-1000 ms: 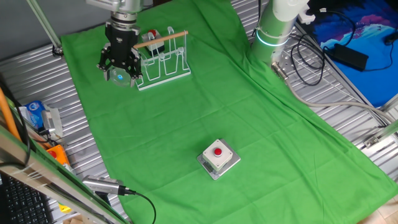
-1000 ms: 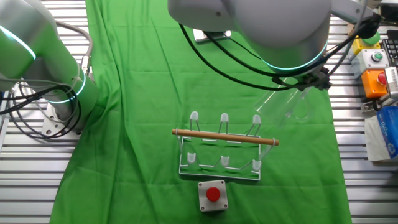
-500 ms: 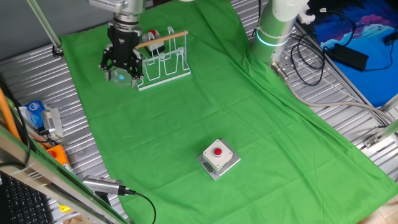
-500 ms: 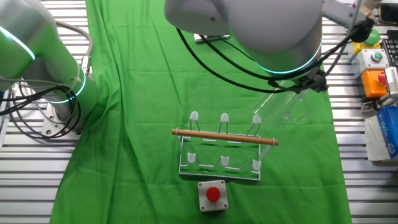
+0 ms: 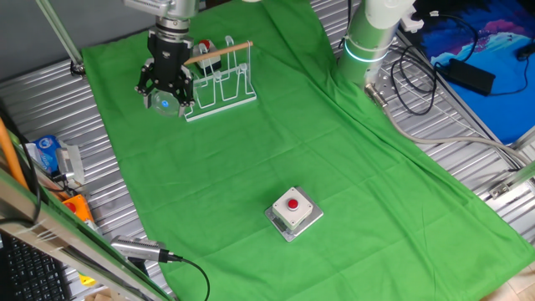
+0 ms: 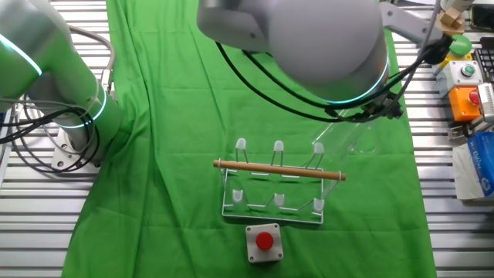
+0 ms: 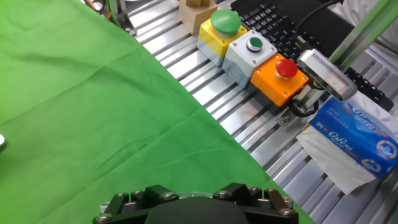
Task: Put the cup on the cup rack
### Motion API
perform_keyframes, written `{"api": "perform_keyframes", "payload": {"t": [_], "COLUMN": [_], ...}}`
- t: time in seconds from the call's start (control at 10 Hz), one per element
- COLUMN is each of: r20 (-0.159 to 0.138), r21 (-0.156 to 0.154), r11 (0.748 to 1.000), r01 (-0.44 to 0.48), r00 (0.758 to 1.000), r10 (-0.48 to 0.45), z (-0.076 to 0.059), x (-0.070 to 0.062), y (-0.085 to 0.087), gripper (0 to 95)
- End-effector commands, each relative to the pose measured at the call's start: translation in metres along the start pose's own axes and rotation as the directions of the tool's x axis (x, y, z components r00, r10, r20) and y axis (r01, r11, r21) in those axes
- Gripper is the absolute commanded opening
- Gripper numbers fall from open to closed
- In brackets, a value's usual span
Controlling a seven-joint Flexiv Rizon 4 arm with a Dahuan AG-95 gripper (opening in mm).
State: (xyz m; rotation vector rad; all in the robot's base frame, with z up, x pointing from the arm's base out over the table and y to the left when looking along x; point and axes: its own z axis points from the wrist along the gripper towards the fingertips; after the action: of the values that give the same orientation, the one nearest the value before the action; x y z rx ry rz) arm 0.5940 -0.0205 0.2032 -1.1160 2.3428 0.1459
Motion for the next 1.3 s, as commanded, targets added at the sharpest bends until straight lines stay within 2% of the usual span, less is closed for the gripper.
{"api": "perform_keyframes", "payload": {"t": [0.1, 0.4, 0.6, 1.0, 1.3], "r20": [0.035, 0.066, 0.089, 0.097, 0.118], "r21": [0.009, 0.014, 0.027, 0.039, 0.046], "r11": [1.000, 1.000, 1.000, 0.999, 0.999], "r01": [-0.003, -0.004, -0.007, -0.006, -0.012], "r00": [0.999, 0.998, 0.996, 0.995, 0.993], "r10": [0.003, 0.004, 0.005, 0.002, 0.007], "z": [0.0012, 0.0011, 0.0011, 0.0011, 0.0011], "x": [0.0006, 0.0011, 0.0012, 0.0039, 0.0050], "y": [0.0008, 0.0009, 0.0009, 0.0014, 0.0016], "gripper": [0.0, 0.0, 0.0, 0.0, 0.0]}}
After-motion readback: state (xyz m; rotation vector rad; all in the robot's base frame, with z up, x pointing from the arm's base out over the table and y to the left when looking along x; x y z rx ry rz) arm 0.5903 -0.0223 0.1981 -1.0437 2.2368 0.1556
